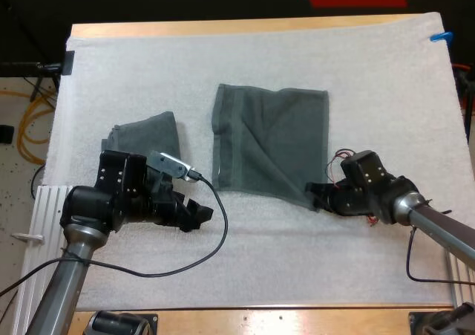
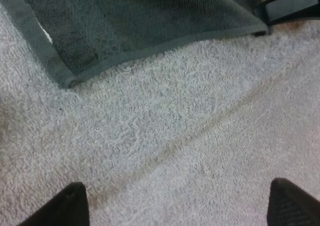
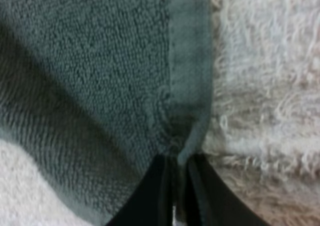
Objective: Pick towel from pile fold and stack
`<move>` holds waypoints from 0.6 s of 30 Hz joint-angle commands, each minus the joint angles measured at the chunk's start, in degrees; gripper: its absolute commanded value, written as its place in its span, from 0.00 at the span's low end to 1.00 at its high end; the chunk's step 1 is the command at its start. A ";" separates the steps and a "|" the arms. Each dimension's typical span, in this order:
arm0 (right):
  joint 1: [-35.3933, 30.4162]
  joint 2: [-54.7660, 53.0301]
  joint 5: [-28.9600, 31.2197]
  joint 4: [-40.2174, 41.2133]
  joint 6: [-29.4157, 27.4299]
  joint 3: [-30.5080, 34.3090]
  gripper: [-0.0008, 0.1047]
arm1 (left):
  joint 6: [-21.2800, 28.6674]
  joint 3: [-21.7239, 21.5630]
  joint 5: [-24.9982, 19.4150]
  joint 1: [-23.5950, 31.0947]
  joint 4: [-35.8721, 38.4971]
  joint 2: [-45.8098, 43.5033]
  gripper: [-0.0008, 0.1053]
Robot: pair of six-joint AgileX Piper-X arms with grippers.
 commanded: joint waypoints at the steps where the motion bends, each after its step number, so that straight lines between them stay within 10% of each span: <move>1: 0.07 -2.18 1.00 2.52 -2.24 0.18 0.01 | -0.19 -0.20 -0.55 -0.36 -0.08 -0.34 0.66; 9: 0.07 -13.69 10.86 17.59 -11.82 0.18 0.01 | -0.74 -0.20 -4.23 -9.14 -2.46 2.37 0.66; 18: 0.07 -18.74 13.18 19.09 -12.17 0.18 0.01 | -14.34 -0.20 -12.57 -14.18 -14.35 11.98 0.66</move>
